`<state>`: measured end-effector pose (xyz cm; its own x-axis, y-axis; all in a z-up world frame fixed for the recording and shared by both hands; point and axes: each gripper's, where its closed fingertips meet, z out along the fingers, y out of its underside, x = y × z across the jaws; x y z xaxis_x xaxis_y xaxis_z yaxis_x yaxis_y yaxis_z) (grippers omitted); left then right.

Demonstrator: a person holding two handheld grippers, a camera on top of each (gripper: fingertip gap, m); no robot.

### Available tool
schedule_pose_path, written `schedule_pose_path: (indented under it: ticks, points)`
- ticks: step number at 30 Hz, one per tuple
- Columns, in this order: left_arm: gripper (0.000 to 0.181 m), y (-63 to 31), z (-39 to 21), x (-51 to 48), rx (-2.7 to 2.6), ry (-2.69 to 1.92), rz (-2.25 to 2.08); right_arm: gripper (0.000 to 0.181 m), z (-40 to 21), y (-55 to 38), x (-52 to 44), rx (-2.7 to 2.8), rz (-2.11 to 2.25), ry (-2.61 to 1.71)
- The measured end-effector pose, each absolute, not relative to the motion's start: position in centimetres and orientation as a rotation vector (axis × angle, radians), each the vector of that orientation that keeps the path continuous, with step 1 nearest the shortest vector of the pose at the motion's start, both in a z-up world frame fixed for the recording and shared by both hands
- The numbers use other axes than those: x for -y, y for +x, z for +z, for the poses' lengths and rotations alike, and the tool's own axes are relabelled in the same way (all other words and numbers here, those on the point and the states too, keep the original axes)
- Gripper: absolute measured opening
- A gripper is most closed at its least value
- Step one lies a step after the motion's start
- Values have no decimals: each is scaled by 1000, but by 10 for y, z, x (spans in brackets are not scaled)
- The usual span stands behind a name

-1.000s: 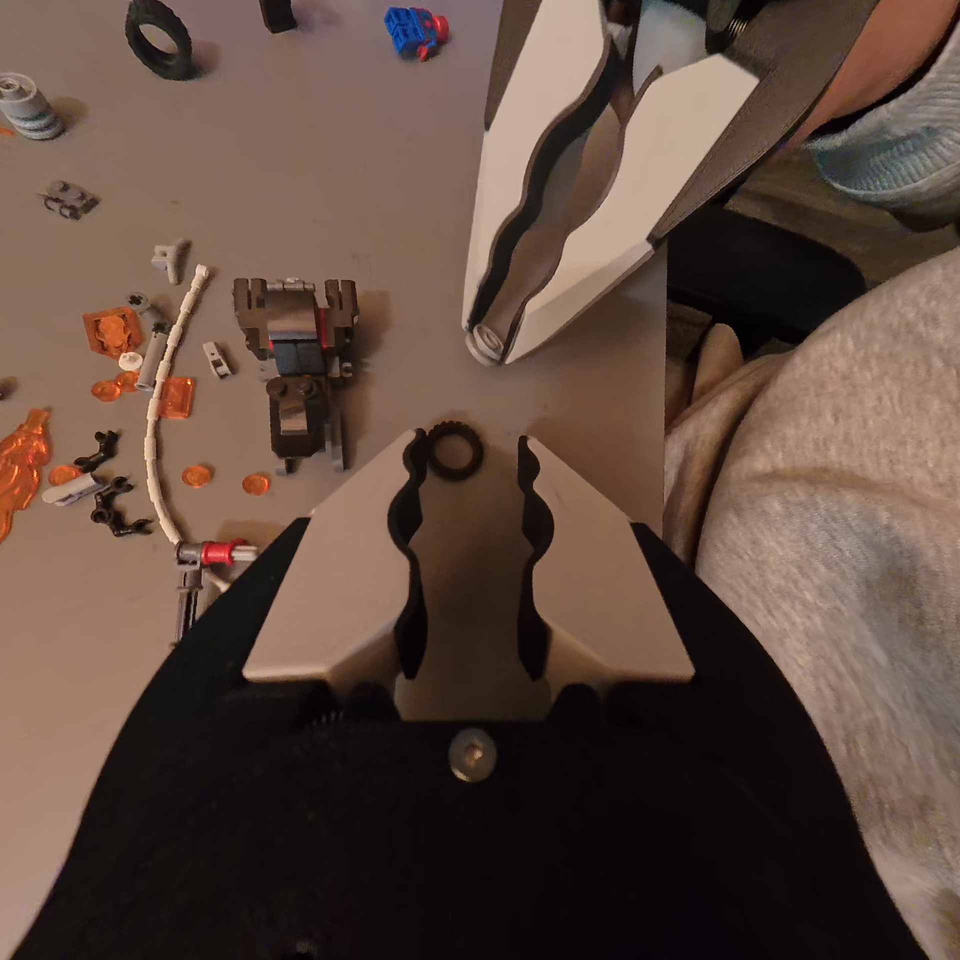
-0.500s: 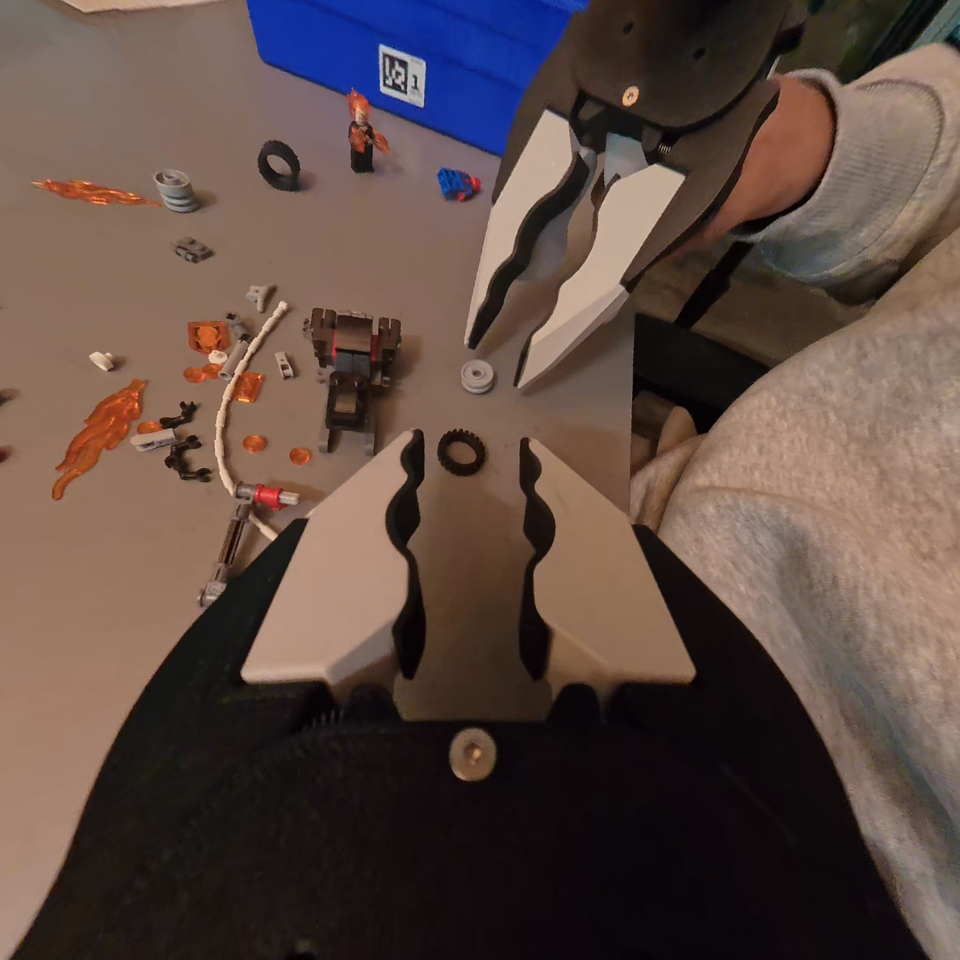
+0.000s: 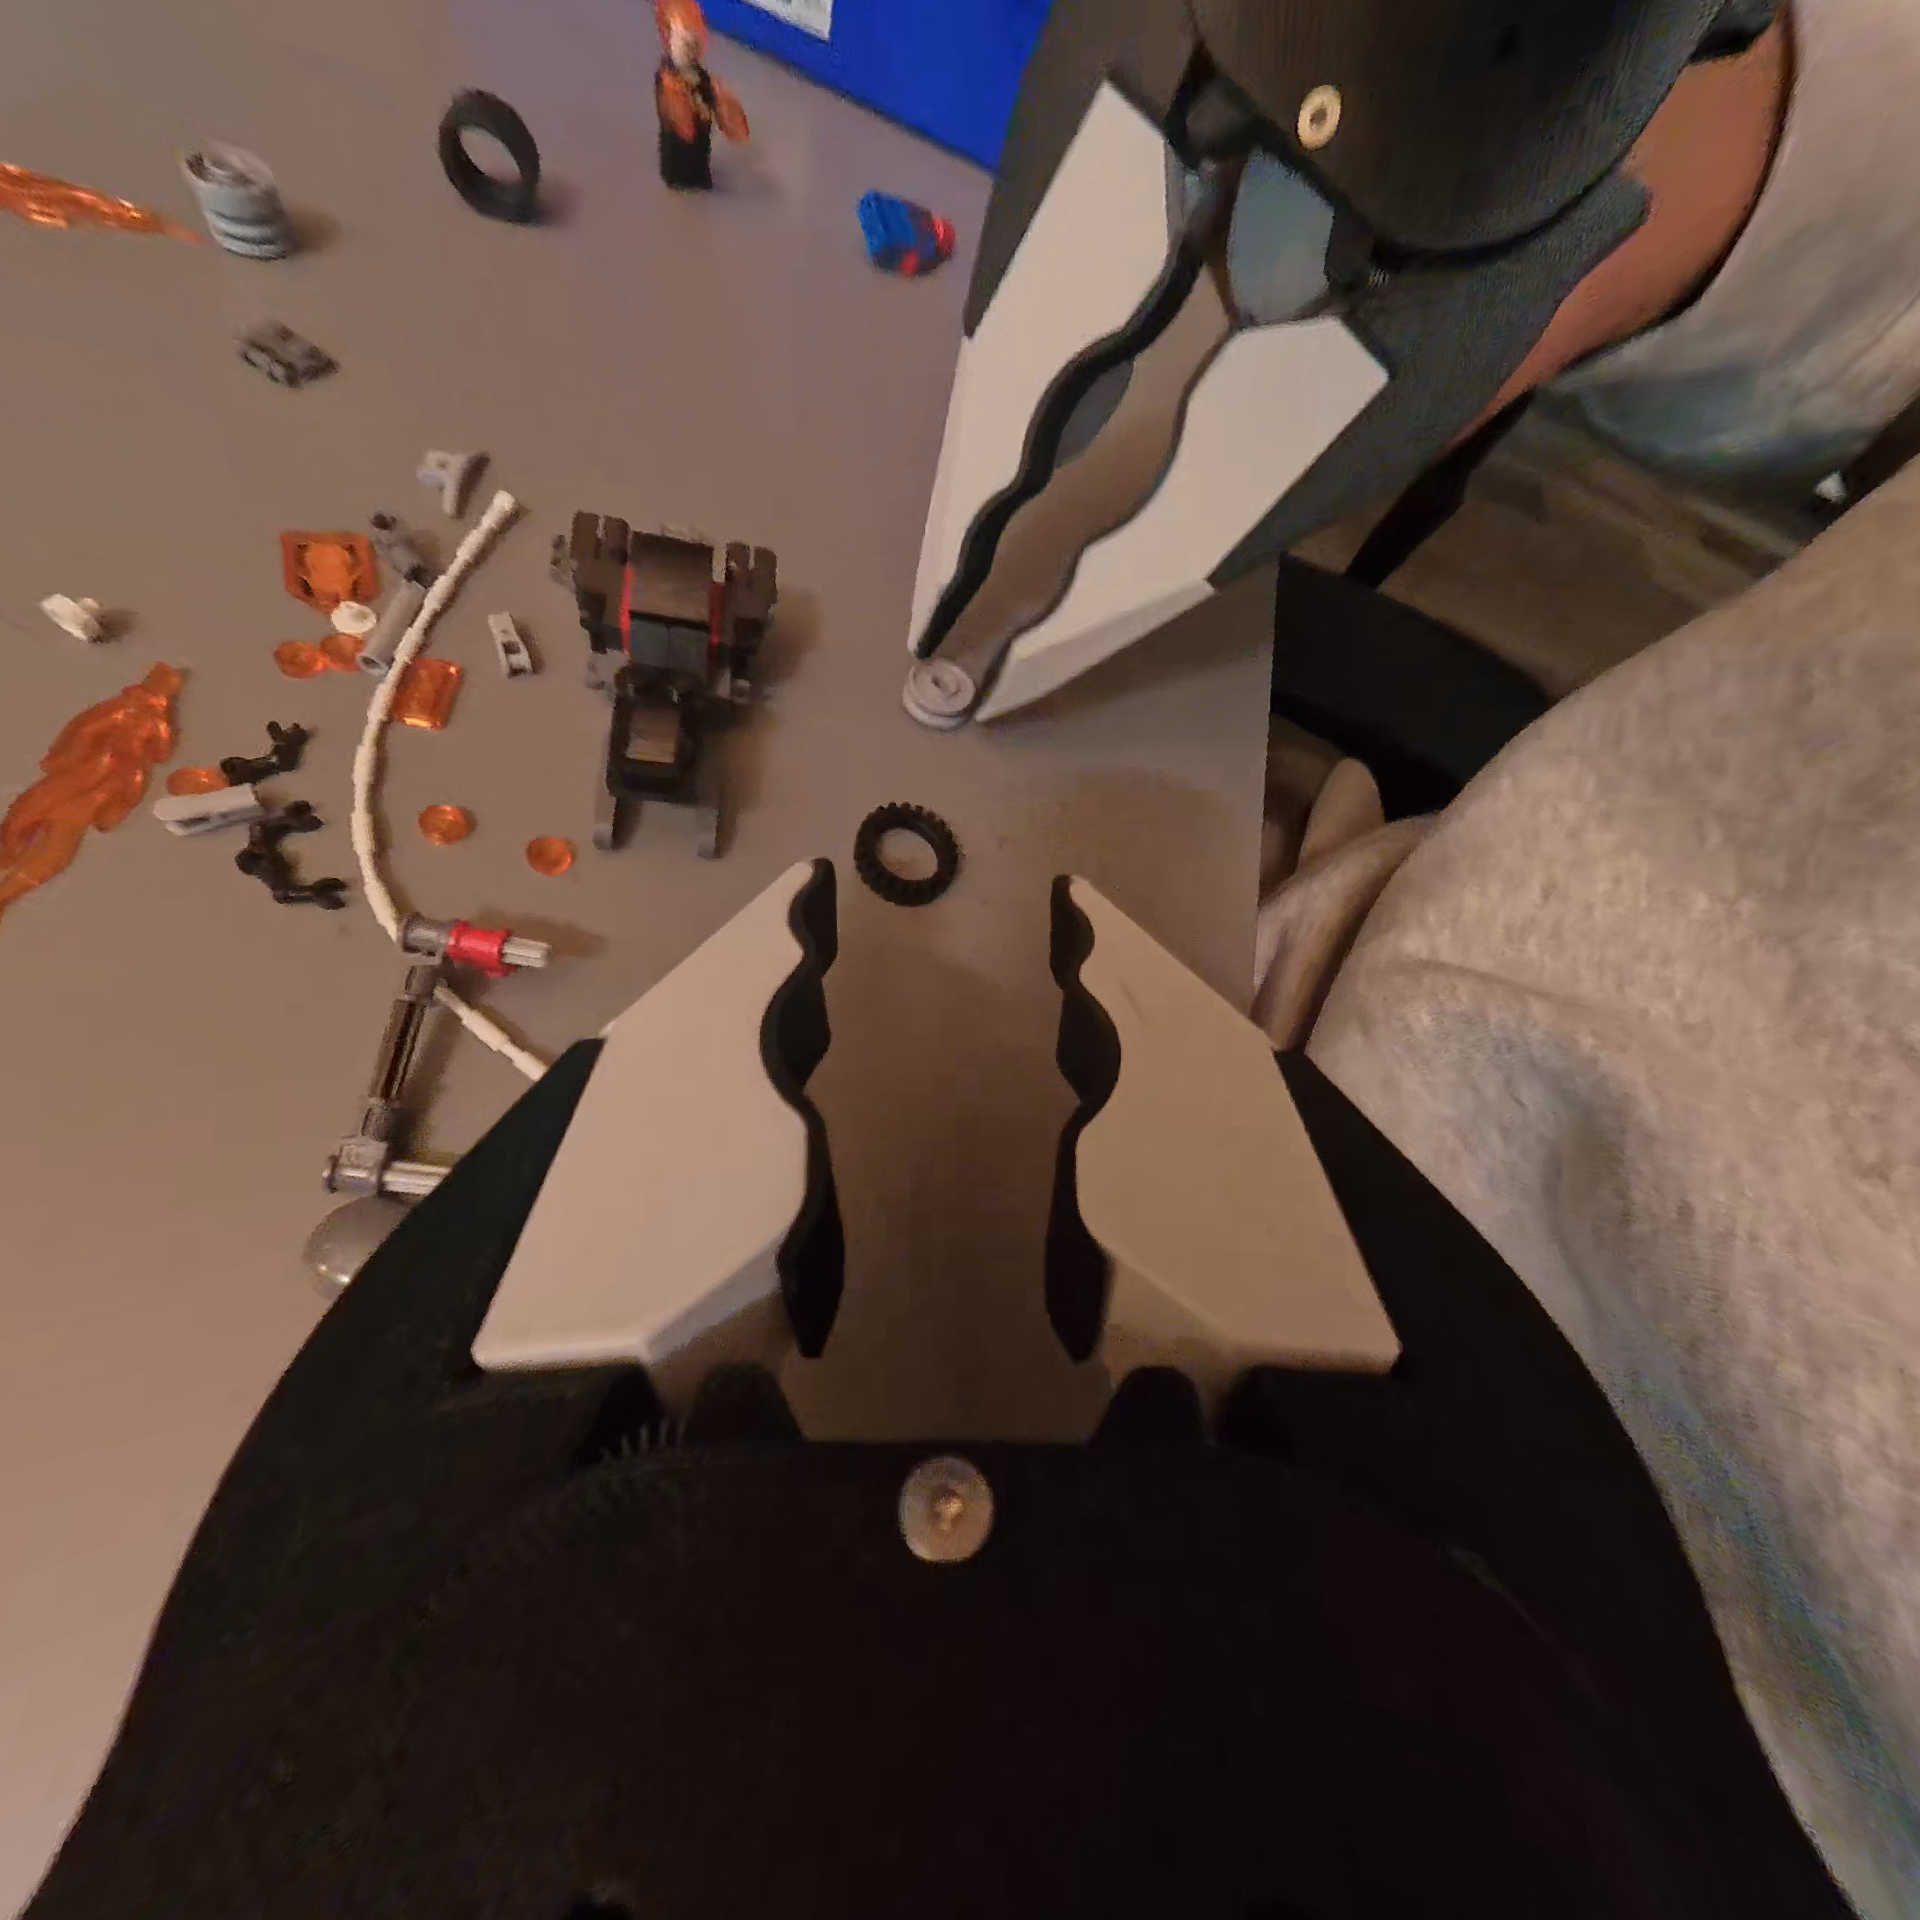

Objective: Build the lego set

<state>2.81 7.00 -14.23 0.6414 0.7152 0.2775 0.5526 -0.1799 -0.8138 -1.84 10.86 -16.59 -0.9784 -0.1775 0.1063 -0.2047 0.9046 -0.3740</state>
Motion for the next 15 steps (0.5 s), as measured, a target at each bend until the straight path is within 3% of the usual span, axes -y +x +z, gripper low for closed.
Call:
schedule_pose_path:
  ticks: [15]
  points:
    - [41,30,-149,-71,1034,-1884,169,22,-166,-19,-106,3018,490,352]
